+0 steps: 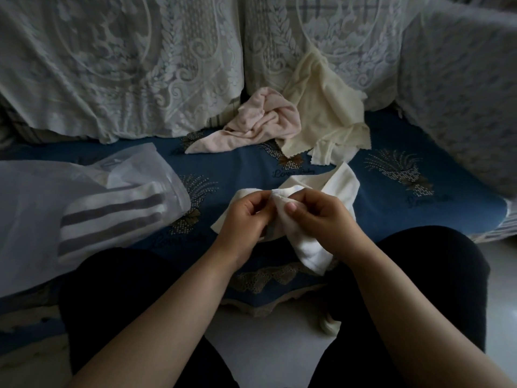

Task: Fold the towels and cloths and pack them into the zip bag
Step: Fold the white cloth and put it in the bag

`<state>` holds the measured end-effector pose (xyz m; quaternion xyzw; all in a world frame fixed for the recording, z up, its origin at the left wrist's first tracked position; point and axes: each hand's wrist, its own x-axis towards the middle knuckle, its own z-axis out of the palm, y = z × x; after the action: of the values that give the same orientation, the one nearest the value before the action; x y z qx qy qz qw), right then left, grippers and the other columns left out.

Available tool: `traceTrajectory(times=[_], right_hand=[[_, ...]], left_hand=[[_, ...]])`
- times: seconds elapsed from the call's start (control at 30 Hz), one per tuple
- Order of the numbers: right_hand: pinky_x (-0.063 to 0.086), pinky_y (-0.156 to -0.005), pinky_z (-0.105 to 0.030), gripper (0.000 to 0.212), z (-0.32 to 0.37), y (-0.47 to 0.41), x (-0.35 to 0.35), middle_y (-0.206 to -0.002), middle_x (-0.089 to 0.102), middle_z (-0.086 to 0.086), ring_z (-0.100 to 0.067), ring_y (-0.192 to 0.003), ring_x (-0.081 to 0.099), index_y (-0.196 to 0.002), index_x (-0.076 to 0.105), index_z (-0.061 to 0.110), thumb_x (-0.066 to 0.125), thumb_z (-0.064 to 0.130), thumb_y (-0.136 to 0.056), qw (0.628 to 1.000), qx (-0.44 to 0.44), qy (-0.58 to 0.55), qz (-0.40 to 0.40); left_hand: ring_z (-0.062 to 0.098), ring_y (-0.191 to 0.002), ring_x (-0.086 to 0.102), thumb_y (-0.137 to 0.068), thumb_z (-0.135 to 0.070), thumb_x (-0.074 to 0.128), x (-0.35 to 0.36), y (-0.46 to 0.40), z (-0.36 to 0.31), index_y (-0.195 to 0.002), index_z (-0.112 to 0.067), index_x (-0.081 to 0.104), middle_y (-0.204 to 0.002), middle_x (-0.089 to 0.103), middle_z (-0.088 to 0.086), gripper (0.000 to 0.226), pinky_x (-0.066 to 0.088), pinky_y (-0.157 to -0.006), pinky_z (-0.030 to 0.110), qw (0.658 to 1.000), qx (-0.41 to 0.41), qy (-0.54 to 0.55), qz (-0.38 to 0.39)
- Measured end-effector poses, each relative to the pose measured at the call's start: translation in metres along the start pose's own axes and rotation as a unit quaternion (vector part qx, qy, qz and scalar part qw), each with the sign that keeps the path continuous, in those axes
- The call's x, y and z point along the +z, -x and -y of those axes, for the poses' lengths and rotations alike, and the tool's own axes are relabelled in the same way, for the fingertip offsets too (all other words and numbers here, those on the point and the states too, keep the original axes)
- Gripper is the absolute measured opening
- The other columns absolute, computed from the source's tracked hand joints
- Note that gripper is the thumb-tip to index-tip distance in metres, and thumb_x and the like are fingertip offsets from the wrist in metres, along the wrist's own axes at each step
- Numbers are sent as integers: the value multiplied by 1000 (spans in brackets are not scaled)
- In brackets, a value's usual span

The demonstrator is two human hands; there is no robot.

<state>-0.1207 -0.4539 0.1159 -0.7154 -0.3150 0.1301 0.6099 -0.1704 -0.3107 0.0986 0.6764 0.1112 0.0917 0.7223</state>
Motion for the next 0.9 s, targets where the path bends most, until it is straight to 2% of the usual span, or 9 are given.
traceTrajectory(times=[0.1,0.17,0.3,0.4,0.5,0.57,0.67,0.8,0.9], right_hand=[[46,-70,-12,13,4,0,1,-79,64,1,2,-74,59,-85,64,16,56,7,-92,1000,-9,-22,10],[45,-69,-11,15,7,0,2,-77,64,4,4,-72,58,-85,64,18,56,7,-91,1000,-15,-13,1],[41,-58,-11,12,6,-5,4,-59,59,14,6,-58,52,-82,60,22,59,15,-91,997,-6,23,-69],[38,-56,-9,7,6,-9,9,-56,59,22,6,-55,53,-84,59,21,61,24,-90,990,10,88,-107],[36,-50,-10,15,7,-14,14,-54,58,17,5,-52,52,-84,58,19,62,33,-89,981,20,140,-129],[33,-49,-14,26,8,-17,14,-53,49,10,-1,-50,46,-75,54,20,61,42,-86,974,13,195,-114],[28,-49,-26,44,17,-19,6,-51,38,5,-8,-47,35,-61,45,14,62,47,-83,962,-29,263,-75],[39,-53,-36,51,41,-25,-18,-62,55,-15,-24,-54,49,-73,60,3,68,53,-77,973,-30,227,-5],[43,-55,-25,45,62,-34,-41,-61,62,2,-8,-56,57,-71,68,10,76,54,-67,987,31,142,69]], left_hand=[[9,-82,67,-93,-6,55,3,3,-3,-89,-27,70,-84,73,-6,26,56,-68,27,1000,17,6,17],[10,-80,67,-93,-5,54,2,3,-6,-85,-27,72,-83,74,-4,29,55,-64,27,999,22,22,17],[19,-89,66,-94,-11,53,0,4,-8,-89,-20,73,-93,72,10,21,53,-77,33,997,50,49,22],[26,-90,63,-94,-23,53,-3,2,-8,-94,-10,70,-97,68,22,21,51,-77,37,994,53,93,20],[20,-86,66,-88,-29,62,-5,3,-9,-92,-13,70,-91,72,12,19,52,-73,31,996,65,62,4],[8,-80,67,-86,-23,64,-7,-2,-16,-88,-16,69,-81,73,-1,9,52,-69,23,996,67,43,-38],[10,-78,59,-89,-24,63,-22,-30,-38,-80,-21,67,-77,66,-3,10,49,-72,28,991,79,39,-100],[15,-86,55,-91,-28,58,-59,-92,-79,-76,-25,61,-81,61,-3,16,46,-77,33,977,82,27,-196],[18,-91,54,-93,-31,53,-89,-131,-103,-83,-26,59,-85,58,-3,13,46,-82,35,965,86,2,-246]])
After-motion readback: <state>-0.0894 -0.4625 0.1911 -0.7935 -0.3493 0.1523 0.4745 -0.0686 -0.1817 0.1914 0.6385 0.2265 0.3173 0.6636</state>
